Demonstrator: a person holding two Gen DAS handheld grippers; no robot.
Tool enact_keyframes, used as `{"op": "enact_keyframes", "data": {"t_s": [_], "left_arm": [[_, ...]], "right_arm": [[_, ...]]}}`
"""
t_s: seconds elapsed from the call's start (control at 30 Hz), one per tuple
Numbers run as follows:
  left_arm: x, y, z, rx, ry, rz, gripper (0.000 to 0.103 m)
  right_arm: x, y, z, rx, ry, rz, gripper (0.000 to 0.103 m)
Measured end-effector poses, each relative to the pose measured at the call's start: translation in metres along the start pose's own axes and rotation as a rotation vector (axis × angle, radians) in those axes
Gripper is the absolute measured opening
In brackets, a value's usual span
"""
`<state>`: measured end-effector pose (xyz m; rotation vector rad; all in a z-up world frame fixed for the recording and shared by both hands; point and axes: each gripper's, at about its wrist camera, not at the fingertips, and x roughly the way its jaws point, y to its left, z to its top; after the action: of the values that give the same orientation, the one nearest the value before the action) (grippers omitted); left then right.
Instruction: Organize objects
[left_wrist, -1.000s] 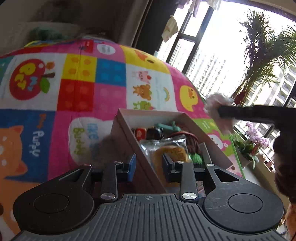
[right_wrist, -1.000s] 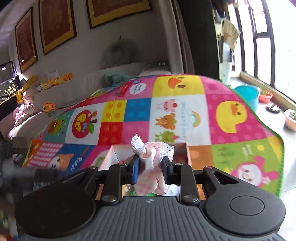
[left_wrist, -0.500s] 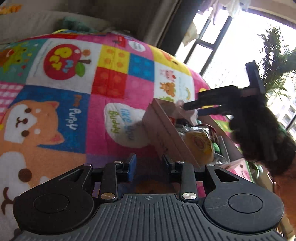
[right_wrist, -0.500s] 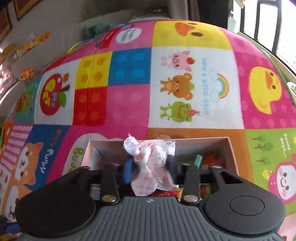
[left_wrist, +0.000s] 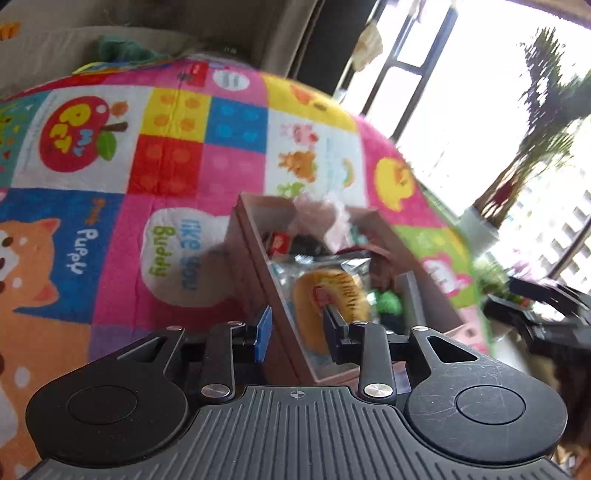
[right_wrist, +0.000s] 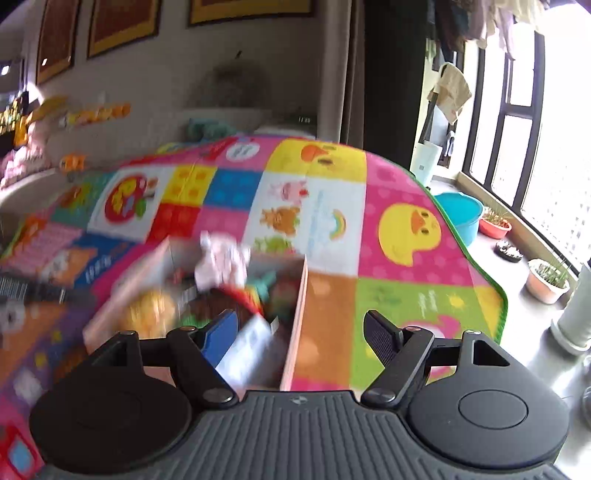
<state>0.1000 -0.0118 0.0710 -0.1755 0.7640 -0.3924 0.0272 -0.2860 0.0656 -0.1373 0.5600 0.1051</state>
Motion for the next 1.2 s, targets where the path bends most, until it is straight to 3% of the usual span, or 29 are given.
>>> {"op": "enact_keyframes", "data": {"t_s": [0.03,0.17,0.27,0.43,0.67,0.87,1.07,1.17,1.2], "left_arm": [[0.008,-0.002,-0.001,0.008,0.019,0.056,0.034],[0.014,0.005,-0.002,0.028,0.023,0.157,0.073],[0.007,0.021,-0.002,0.017,0.009,0.192,0.081],[0.0,0.062,0.007,0.002,-0.06,0.326,0.095],[0.019,0.118,0.02,-0.049,-0.038,0.311,0.1],[0.021,0.131,0.016,-0.078,-0.057,0.245,0.101],[0.018,0.132,0.015,-0.095,-0.082,0.231,0.098],[-0.009,0.127,0.013,-0.108,-0.17,0.234,0.098],[-0.022,0.123,0.01,-0.103,-0.207,0.236,0.097]], "right_arm": [[0.003,0.005,-0.012,-0.011,0.013,-0.007,0.075],[0.02,0.03,-0.041,-0.062,0.046,0.003,0.06],[0.031,0.053,-0.039,-0.08,0.037,0.047,0.06],[0.047,0.099,-0.02,-0.082,0.013,0.071,0.062],[0.076,0.143,0.002,-0.105,0.013,0.033,0.062],[0.083,0.152,0.009,-0.131,0.026,-0.018,0.062],[0.085,0.156,0.007,-0.129,0.053,-0.063,0.062],[0.075,0.143,0.001,0.005,0.096,-0.02,0.087],[0.069,0.139,-0.004,0.05,0.102,-0.004,0.088]]}}
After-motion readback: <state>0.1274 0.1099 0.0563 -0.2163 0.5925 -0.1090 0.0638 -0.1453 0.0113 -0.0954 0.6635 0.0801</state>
